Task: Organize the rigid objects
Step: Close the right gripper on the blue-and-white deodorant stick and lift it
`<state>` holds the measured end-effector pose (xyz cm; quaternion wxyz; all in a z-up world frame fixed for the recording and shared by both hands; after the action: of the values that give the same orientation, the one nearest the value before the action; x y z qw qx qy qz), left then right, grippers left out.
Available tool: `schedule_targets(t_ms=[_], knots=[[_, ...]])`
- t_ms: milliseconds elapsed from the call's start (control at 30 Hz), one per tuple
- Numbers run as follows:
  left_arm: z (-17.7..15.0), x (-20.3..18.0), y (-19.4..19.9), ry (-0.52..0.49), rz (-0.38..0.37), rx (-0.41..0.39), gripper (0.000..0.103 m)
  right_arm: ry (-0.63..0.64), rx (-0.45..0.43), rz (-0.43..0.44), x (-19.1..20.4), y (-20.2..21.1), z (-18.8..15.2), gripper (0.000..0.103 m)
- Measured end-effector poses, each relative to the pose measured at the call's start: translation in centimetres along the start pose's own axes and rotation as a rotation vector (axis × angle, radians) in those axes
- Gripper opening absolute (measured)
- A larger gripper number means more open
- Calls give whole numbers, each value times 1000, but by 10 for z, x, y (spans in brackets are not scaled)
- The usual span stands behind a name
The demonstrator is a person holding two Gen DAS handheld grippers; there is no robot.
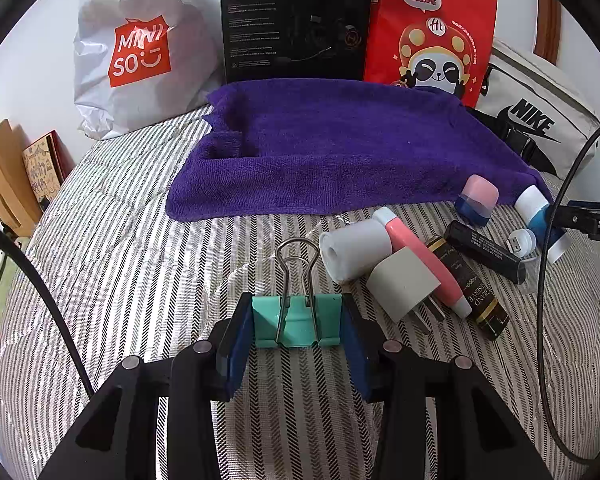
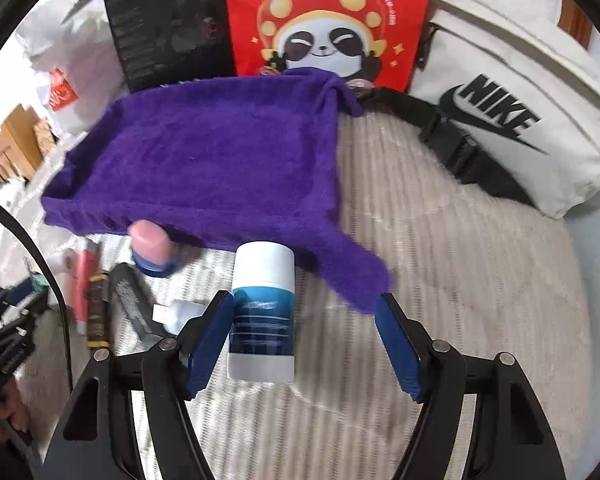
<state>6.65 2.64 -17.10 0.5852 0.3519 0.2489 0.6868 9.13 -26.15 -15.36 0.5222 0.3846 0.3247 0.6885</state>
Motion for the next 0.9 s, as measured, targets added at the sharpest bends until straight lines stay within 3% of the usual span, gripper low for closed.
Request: schedule_targets(t_ms=[100, 200, 267, 500, 567, 767, 900], knots=[[0, 0, 0, 0, 0, 0, 40, 4, -3, 33, -1, -3, -2, 70], [0, 0, 0, 1, 0, 0, 40, 12, 35, 13, -5, -21, -5, 66], [0, 0, 0, 0, 0, 0, 40, -3, 57, 21, -10, -32, -9, 46], [0, 0, 0, 0, 0, -1, 40, 12, 9, 37, -11, -34, -7, 45], [0, 0, 0, 1, 0, -1, 40, 22, 19, 45, -8, -33, -7, 36], [0, 0, 0, 0, 0, -1, 40, -6, 57, 88, -4, -21, -23, 36], [-1, 0, 0, 0, 0, -1, 40, -3, 22, 80, -2, -21, -27, 37]])
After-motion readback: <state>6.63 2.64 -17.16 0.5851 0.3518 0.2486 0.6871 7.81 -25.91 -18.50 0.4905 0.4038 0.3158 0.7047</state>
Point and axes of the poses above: each gripper's, at about its wrist camera, not at the fingertips, and y roughly against the way its jaws point, x to its left, z to its top, the point moved 3 cm from there along -y, roughly the way its jaws point, and after that the axes turned 14 degrees about z, right-handed, at the moved point
